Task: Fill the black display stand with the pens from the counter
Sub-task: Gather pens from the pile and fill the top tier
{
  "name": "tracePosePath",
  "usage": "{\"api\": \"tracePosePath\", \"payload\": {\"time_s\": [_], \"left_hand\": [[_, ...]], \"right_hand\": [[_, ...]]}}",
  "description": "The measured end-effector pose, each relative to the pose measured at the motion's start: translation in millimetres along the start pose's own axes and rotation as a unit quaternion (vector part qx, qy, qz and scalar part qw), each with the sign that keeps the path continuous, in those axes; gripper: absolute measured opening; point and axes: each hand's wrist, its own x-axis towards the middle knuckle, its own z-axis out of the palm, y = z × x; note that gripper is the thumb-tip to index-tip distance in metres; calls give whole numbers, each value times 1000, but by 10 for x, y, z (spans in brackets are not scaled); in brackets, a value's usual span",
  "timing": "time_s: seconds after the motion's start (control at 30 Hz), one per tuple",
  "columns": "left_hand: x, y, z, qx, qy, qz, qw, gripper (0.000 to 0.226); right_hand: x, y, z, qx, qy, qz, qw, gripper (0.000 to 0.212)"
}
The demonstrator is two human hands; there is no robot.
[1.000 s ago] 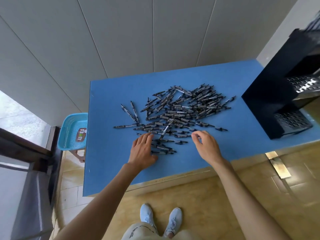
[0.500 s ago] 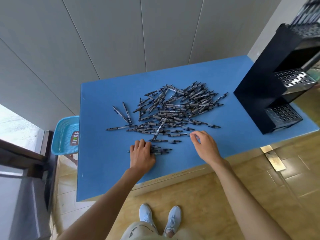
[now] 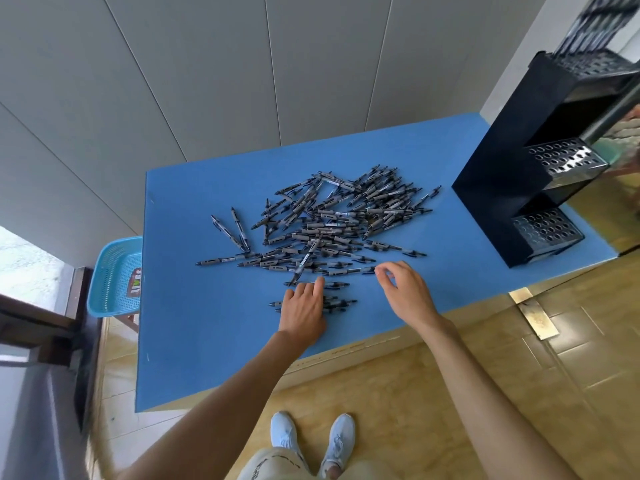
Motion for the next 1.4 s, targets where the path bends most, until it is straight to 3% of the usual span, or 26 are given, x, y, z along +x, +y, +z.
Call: {"api": "tracePosePath", "payload": {"time_s": [0.13, 0.33, 0.57, 0.73, 0.97, 1.23, 1.4], "left_hand": [[55, 23, -15, -26, 21, -9, 999, 52], [36, -64, 154, -102, 123, 20, 987, 28], [55, -85, 259, 51, 126, 37, 990, 45], [172, 153, 223, 68, 138, 89, 984, 43], [415, 443, -2, -18, 41, 52, 998, 83], [585, 461, -213, -41, 20, 14, 999, 39], [650, 529, -388, 6, -34, 72, 997, 30]], "right_hand": [[2, 50, -54, 3, 5, 0, 1000, 33], [-19, 162, -86, -4, 8, 10, 1000, 32], [-40, 246, -113, -2, 10, 19, 1000, 30], [-55, 319, -122, 2, 10, 30, 1000, 30], [-58, 455, -236, 8, 15, 38, 999, 34], [-40, 537, -346, 7, 19, 38, 999, 35], [-27, 548, -357, 9, 19, 41, 999, 33]]}}
